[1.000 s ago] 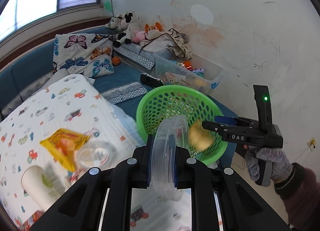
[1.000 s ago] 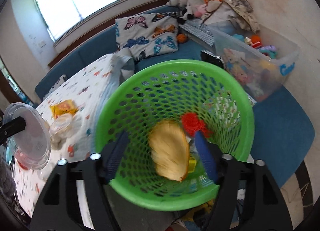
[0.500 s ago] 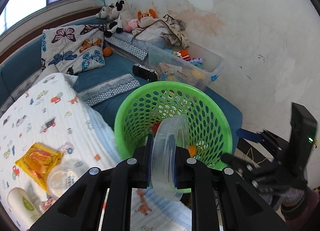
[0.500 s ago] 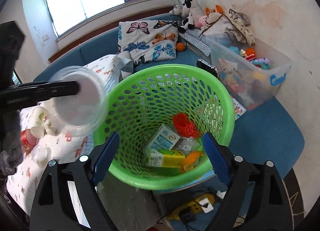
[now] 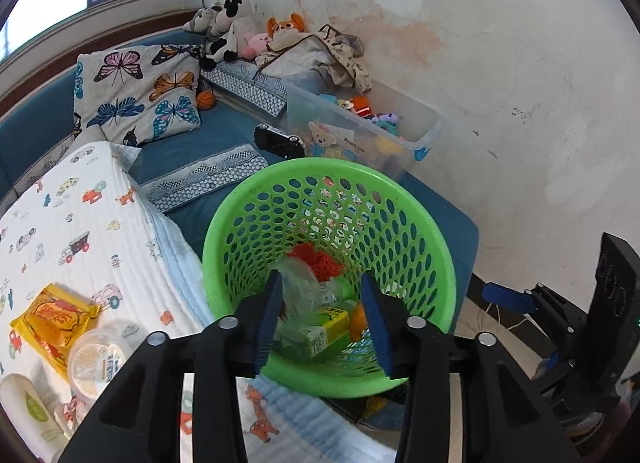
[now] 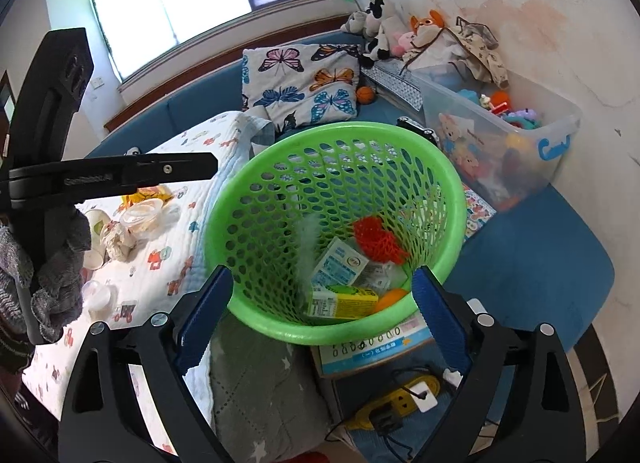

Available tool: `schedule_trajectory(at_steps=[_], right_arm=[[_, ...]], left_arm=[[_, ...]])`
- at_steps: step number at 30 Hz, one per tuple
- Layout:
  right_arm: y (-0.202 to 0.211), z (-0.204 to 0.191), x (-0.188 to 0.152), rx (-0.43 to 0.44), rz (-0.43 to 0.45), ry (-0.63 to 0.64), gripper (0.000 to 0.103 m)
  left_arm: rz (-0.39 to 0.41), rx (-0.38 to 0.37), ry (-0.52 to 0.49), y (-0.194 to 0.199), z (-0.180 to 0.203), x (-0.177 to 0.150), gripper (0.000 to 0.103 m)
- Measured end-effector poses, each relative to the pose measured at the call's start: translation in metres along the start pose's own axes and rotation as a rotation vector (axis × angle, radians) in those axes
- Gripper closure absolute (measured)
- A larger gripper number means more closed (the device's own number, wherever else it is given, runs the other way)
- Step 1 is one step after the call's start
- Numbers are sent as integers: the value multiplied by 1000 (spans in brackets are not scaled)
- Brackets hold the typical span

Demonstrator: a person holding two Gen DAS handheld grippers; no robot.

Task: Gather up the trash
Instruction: 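Move both tools back over the table toward the red cup and clear bowl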

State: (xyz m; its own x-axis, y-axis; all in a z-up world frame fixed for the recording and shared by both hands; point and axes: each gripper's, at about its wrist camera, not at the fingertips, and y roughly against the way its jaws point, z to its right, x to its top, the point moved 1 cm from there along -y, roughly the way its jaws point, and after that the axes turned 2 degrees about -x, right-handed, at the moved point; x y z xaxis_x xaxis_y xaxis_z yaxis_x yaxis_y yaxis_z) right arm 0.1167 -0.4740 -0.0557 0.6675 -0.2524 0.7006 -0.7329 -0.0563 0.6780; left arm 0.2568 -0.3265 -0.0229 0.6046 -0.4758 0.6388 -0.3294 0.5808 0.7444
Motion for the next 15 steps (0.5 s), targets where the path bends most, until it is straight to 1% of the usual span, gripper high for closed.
schedule_trajectory(at_steps=[4,5,6,9,13,15], right_arm=[[5,-12,-2,3,8,23,9],[8,-16,-3,4,13,30,8],[10,-20,-4,13,18,38,8],[14,-34,-7,50,22,53,7],[18,-51,-10,82,30,73,7],[20,-61,-12,102,31,74,7]], left_arm=[[31,25,-15,27,-5,-11,57],[41,29,-18,35,-7,-14,54],[55,41,-20,46,-11,-18,52],[76,51,-17,72,-23,-31,52],[87,79,-13,100,-41,-54,47],[87,91,-8,111,-49,-66,47]])
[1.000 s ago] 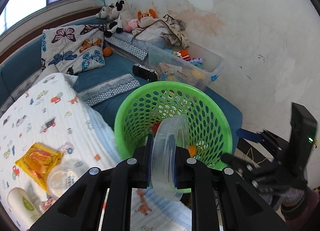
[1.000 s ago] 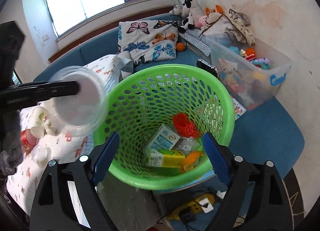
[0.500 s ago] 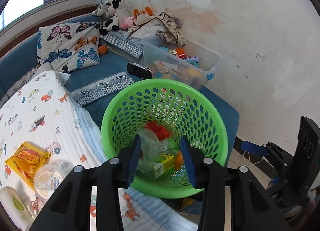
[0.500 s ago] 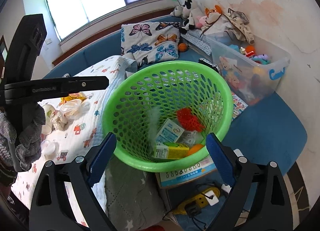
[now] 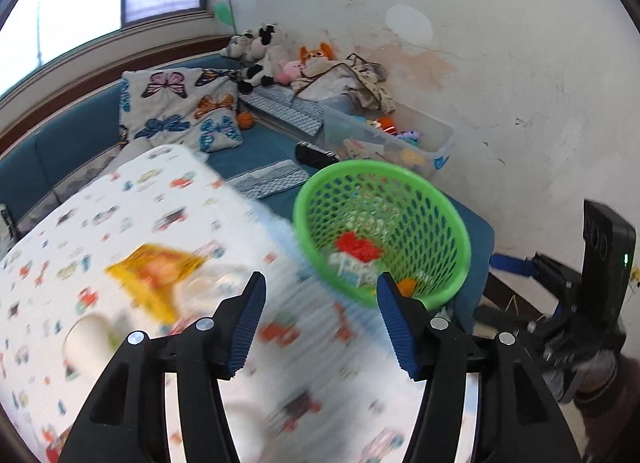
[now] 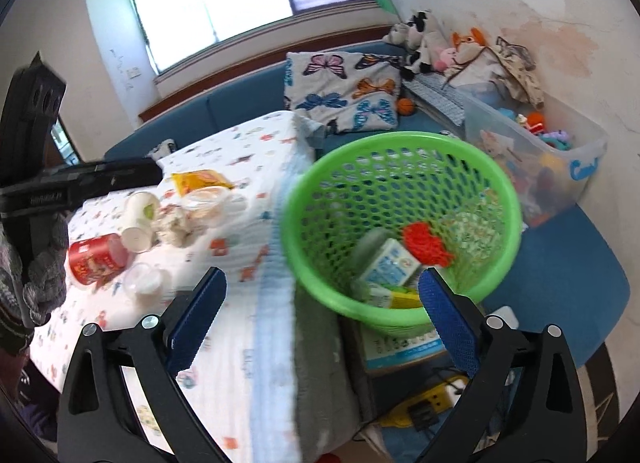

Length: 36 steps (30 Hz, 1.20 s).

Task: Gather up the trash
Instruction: 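Move both tools back over the table toward the red cup and clear bowl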

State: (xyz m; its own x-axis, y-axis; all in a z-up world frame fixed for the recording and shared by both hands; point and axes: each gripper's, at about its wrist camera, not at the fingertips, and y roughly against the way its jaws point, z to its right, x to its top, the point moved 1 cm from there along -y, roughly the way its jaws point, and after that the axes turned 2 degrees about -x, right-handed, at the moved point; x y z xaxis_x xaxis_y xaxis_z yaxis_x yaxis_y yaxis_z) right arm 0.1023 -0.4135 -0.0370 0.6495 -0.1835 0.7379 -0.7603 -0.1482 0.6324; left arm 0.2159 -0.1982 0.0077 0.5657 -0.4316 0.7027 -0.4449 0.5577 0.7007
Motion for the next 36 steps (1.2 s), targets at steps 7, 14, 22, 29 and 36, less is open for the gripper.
schedule_trajectory(at_steps=[7,14,22,29,36], right_arm=[[-6,-31,-2,43,-17,29,7],[-24,-82,-10,113,-70,133,7],[-53,-149,-24,182,-131,272,7],[-74,-186,-28,200,-156,354,7],[-104,-204,-30,180,-196,380,9]], left_arm=[[8,56,64,40,-38,-50,41],[69,132,109,88,-68,-84,39],[130,240,222,136,-114,-123,37],[118,279,307,148,-144,-161,37],[84,278,343,136,-159,-185,37]])
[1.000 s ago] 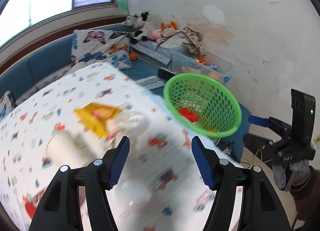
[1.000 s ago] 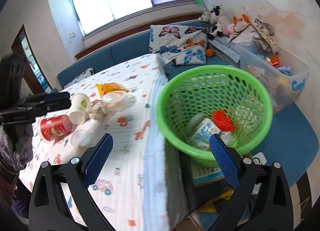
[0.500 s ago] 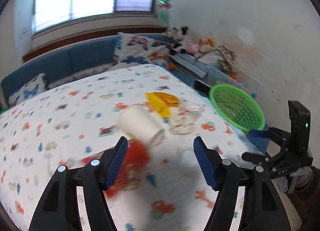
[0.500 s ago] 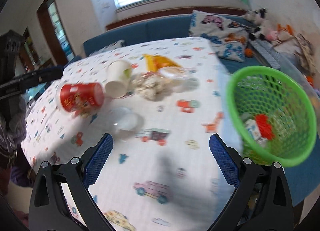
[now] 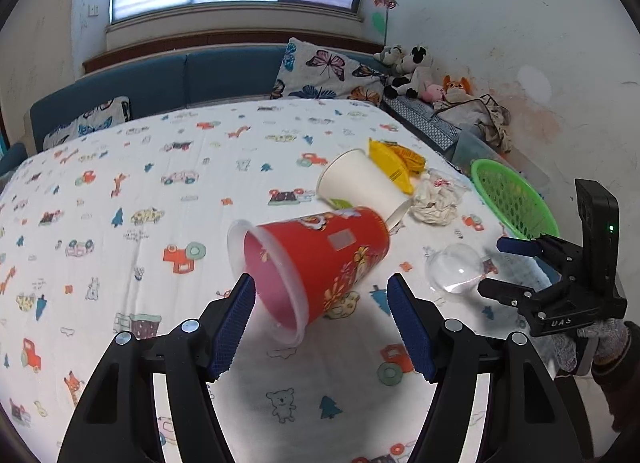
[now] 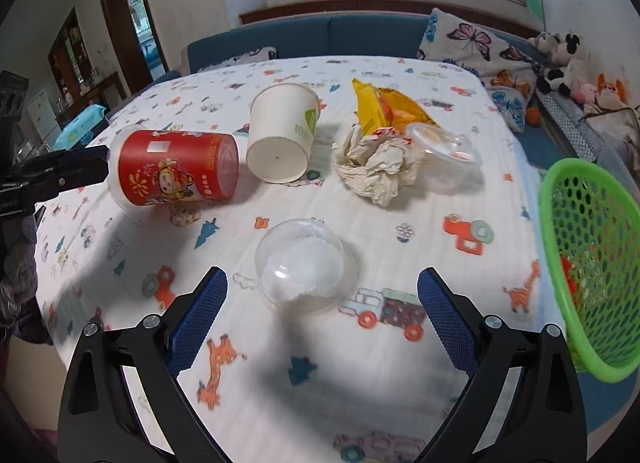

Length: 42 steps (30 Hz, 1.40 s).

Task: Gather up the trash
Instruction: 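Move both tools back over the table toward the red cup and clear bowl, then grasp the clear plastic bowl with the right tool while the left tool grasps the red paper cup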

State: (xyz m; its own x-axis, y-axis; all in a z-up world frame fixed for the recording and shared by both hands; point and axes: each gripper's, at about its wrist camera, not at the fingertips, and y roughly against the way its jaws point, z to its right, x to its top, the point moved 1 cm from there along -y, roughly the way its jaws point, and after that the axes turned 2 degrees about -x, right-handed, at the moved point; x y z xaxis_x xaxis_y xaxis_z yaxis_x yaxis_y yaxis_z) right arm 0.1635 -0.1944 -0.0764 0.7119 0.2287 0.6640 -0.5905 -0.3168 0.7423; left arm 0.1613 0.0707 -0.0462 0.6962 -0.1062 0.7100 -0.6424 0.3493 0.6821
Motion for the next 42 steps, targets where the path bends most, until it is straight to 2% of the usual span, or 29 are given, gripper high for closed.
schedule_trajectory(at_steps=[4,10,12,14,18,22,29,34,42], right_arm=[[-11,-3,4,0,-15,-1,11],[-25,-8,5,-5,-46,16,17],[-28,-11,5,-12,-53,28,19],[-31,-14,4,-14,-60,36,22],[-36,-17,2,-17,-71,47,25],[-39,-18,1,-34,-75,64,32],[-37,-19,-1,-45,-61,62,33],[-25,-17,-3,-35,-40,53,33],[3,-7,-3,-23,4,23,33]], left_arm=[[-2,-18,23,-9,-5,1,38],[-11,-66,38,-22,-6,3,48],[-17,-92,65,-28,-9,3,54],[-24,-110,87,-33,-12,4,55],[-43,-160,122,-42,-13,4,72],[-37,-193,125,-44,-8,3,77],[-22,-243,121,-39,2,5,97],[-8,-227,109,-29,5,4,98],[31,-244,96,-5,14,7,98]])
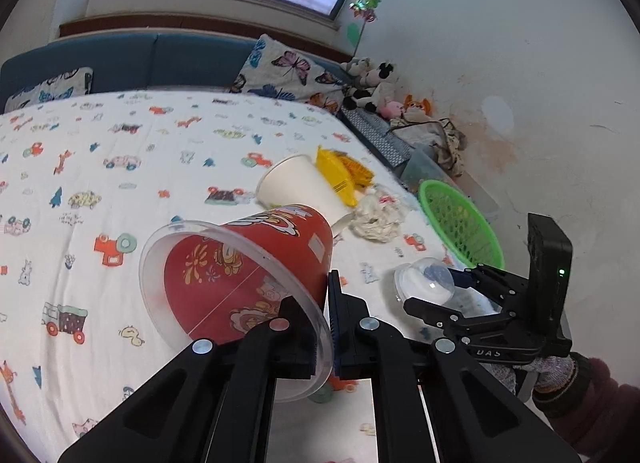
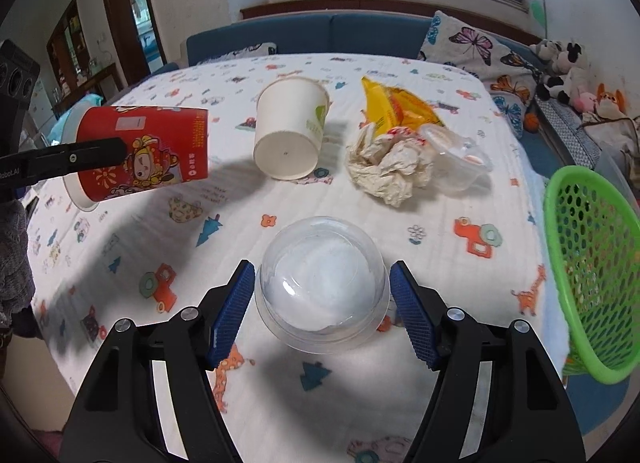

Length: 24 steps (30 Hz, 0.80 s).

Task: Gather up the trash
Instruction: 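Grasp the clear plastic bowl with the right tool while the left tool grasps the red paper cup, then carry the bowl and red cup over the green basket and open both tools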

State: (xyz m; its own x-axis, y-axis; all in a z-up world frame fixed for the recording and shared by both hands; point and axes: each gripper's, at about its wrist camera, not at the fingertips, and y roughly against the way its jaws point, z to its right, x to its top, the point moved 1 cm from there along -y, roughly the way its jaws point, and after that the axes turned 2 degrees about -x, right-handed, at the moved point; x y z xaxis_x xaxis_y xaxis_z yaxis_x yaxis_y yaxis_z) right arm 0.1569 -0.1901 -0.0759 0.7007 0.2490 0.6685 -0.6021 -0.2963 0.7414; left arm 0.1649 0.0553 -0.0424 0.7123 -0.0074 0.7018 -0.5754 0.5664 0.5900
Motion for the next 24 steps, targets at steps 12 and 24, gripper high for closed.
schedule_trajectory(at_steps=[12,24], right_arm=[[40,59,-5,-84,68,-119,33],[73,184,-26,-290,91,-298,33]], left_arm=[[9,-87,-124,-18,66,27,98],[-24,-155,-223,-71,140,61,98]])
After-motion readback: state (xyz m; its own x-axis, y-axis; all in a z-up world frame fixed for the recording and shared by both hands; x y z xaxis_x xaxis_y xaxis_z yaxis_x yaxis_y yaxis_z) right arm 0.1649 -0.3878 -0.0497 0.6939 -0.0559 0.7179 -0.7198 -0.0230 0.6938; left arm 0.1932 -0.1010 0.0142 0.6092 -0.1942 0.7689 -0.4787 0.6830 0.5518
